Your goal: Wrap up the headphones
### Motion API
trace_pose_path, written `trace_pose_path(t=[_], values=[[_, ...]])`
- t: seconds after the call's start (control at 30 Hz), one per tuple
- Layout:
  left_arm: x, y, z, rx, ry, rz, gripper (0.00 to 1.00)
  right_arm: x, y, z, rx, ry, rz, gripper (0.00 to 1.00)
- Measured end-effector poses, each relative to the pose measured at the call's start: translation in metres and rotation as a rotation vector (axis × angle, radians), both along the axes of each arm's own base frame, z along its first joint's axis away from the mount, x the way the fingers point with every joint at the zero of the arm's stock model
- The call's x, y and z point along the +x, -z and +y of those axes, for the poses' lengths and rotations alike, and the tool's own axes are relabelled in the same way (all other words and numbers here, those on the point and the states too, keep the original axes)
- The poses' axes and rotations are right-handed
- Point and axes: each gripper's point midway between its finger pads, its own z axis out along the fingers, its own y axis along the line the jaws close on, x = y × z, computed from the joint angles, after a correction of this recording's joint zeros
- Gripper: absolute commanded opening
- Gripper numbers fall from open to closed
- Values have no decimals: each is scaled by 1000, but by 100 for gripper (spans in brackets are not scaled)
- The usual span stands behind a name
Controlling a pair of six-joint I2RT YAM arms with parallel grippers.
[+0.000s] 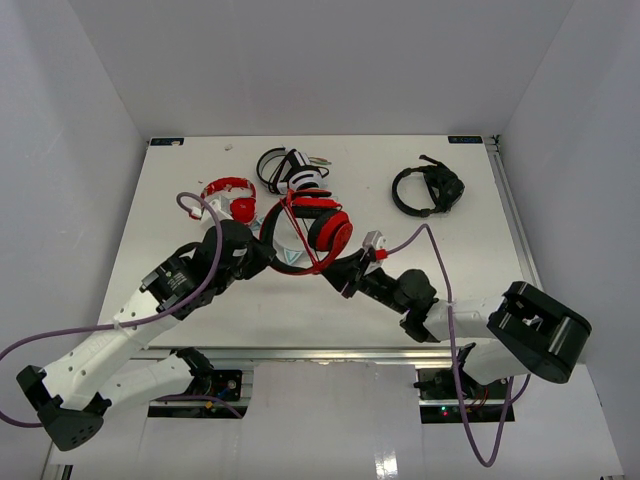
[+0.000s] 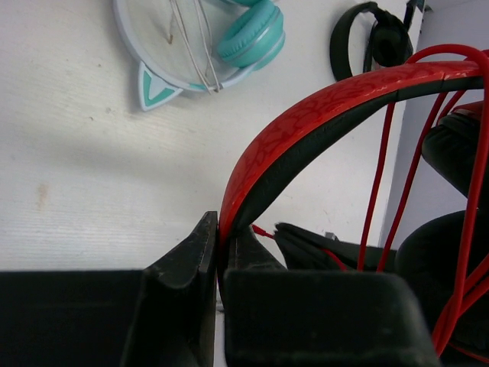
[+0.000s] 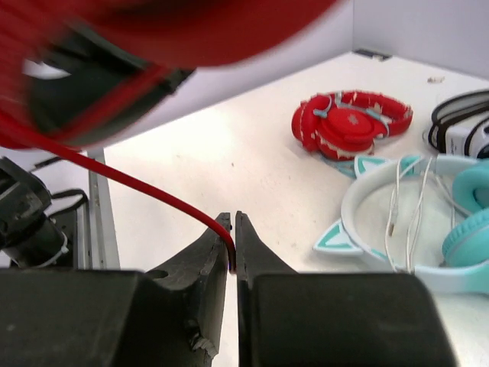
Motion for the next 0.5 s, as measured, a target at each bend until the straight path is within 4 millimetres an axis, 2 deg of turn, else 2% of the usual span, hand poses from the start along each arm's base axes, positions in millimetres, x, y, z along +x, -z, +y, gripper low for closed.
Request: trace_pose_path(t=[0.13, 0.23, 0.37, 0.5], values=[[-3, -2, -4, -28, 21, -3, 0, -4, 22, 2, -51, -24, 29, 13], [-4, 1, -3, -24, 21, 1, 0, -8, 28, 4, -65, -53, 32, 8], [-4, 3, -3, -18, 19, 4, 0, -12, 33, 7, -78, -81, 35, 8], [-4, 6, -1, -9, 18, 11, 0, -14, 40, 9, -93, -100, 41, 17]])
